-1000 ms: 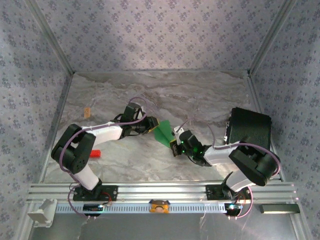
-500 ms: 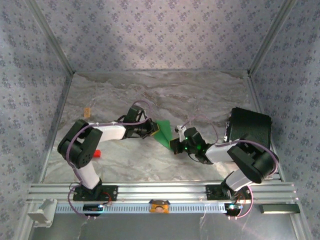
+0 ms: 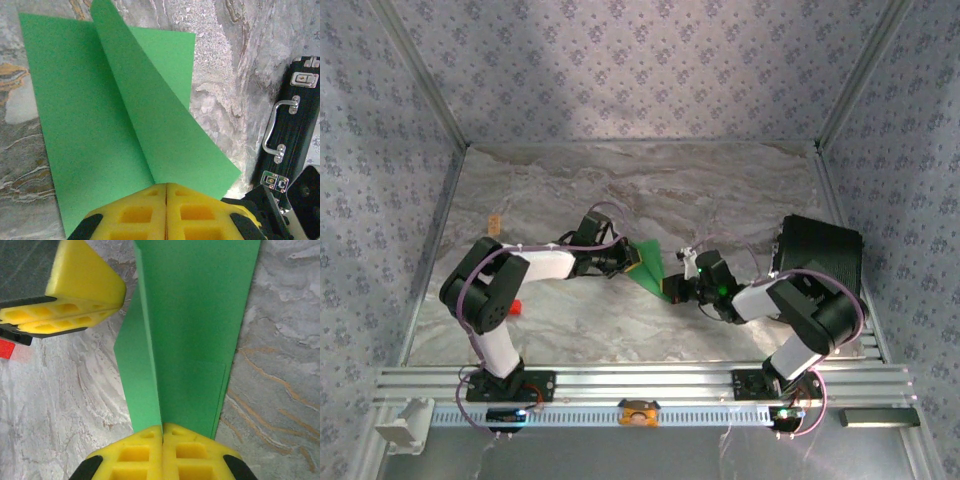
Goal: Fold a paper plane with a square sheet of paper (pick it up from the middle)
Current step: Fourth fold the wing at the center of the table.
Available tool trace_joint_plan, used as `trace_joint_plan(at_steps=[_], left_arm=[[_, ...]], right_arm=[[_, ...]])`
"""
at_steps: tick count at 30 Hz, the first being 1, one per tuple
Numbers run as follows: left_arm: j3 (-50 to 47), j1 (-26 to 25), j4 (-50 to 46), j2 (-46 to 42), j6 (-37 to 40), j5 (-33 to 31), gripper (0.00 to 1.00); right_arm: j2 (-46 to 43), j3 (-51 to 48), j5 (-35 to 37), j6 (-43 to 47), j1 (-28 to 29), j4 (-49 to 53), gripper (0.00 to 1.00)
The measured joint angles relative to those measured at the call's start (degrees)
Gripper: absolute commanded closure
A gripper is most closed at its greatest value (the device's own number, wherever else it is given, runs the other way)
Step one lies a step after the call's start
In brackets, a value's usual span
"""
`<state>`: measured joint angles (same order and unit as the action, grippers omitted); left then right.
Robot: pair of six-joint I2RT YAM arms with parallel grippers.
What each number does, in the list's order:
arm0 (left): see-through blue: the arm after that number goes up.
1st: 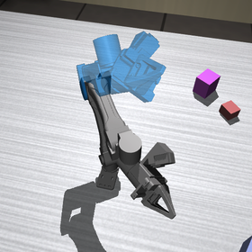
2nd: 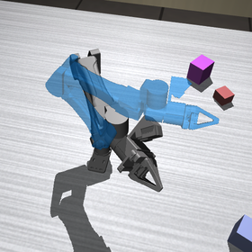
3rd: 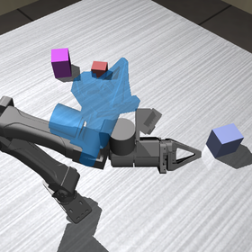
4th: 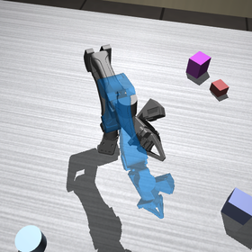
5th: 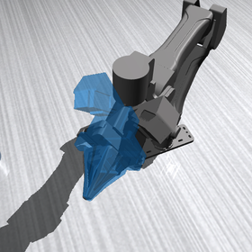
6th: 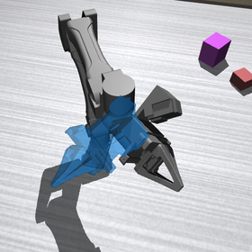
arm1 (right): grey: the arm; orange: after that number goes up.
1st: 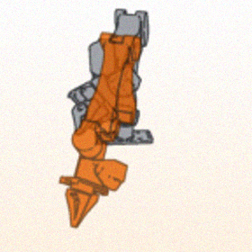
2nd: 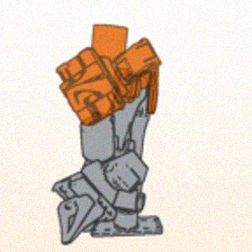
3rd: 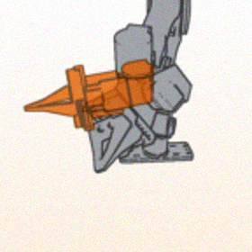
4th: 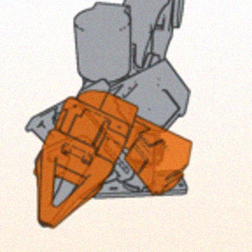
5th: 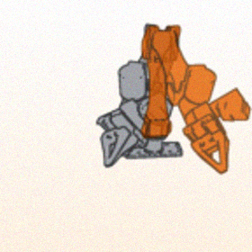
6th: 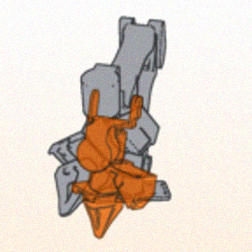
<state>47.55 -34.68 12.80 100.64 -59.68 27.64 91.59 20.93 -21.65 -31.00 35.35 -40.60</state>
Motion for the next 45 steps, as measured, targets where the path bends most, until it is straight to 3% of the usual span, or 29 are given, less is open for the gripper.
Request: trace_joint_plan(at_steps=[17,31,45], left_arm=[[0.81,-0.57,-0.59,0.02,-0.39,-0.24,0.96],[3.26,-2.47,-1.33,6.19,-1.55,-1.51,1.00],[1.38,-3.10,-0.42,5.09,-3.87,-3.52,1.00]], right_arm=[[2.56,0.33,-5.68,-11.08,-2.97,-1.81,1.00],[2.58,0.17,-8.22,-14.34,-5.14,-1.46,1.00],[2.54,-0.50,-8.20,-16.61,-5.14,-2.12,1.00]])
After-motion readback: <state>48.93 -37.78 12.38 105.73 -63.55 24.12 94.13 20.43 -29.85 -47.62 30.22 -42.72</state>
